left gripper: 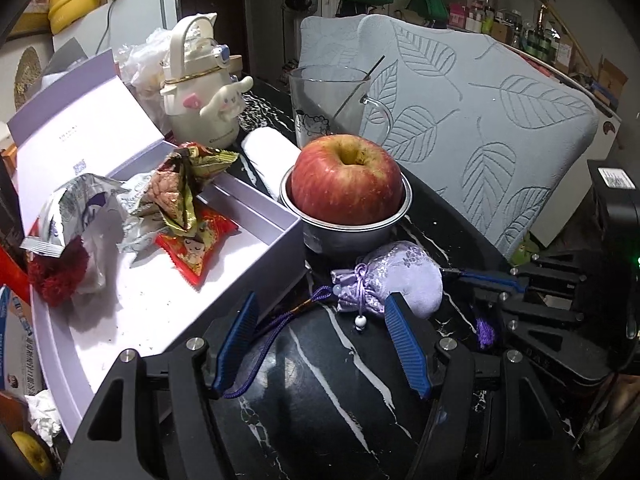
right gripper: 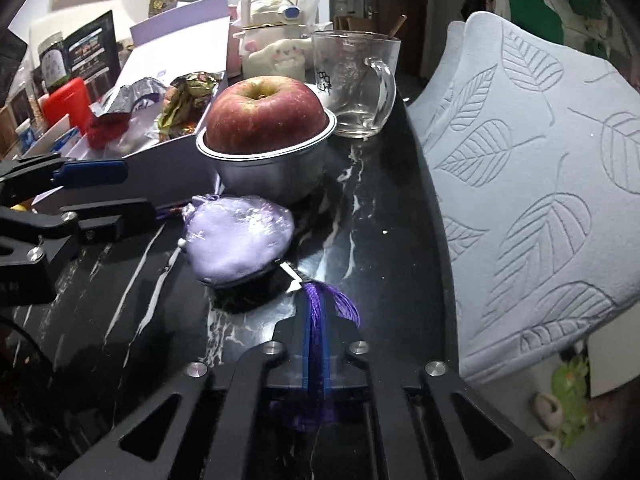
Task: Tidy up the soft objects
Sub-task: 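Grasp the purple tassel with right gripper while left gripper approaches the lavender sachet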
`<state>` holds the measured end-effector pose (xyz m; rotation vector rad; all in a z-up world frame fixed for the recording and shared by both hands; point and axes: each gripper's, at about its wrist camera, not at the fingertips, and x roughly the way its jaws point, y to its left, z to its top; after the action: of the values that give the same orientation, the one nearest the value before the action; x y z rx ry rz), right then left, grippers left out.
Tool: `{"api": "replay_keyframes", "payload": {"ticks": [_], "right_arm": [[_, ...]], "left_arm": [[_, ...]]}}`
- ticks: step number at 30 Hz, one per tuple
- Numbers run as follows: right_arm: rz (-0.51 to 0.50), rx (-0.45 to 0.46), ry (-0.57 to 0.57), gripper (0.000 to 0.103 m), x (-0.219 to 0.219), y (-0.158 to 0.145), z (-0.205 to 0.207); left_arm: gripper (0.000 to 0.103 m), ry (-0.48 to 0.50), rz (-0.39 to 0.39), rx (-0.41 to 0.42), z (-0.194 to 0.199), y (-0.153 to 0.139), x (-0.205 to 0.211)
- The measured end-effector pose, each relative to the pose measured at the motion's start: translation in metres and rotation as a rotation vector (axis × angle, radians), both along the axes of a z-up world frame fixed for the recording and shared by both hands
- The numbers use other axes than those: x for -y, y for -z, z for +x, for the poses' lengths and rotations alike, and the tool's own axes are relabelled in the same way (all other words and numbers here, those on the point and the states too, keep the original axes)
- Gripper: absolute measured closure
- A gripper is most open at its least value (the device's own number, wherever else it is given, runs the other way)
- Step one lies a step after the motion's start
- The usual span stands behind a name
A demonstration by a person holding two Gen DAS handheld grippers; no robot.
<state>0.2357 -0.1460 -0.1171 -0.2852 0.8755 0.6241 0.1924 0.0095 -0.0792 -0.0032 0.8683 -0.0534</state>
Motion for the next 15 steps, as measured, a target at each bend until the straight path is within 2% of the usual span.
{"api": "replay_keyframes", "payload": {"ticks": [5,11,15], "right_arm": [[0.019,0.003,-0.075,0.099,0.005,0.0,-0.017],[0.009,-0.006,-0.194,0.099,0.012,-0.001,-0.052],[0.016,-0.028,-0.229,0.099,0.023,-0.002,-0.075]], "left_arm": [[0.038,0.017,-0.052,-0.046,-0.001,0.006,0.0],[0.038,0.05,-0.037,-0.06,-0.023,0.008,0.009],[0.038,0.078,-0.022,-0.057,-0.042,0.005,0.019]]}}
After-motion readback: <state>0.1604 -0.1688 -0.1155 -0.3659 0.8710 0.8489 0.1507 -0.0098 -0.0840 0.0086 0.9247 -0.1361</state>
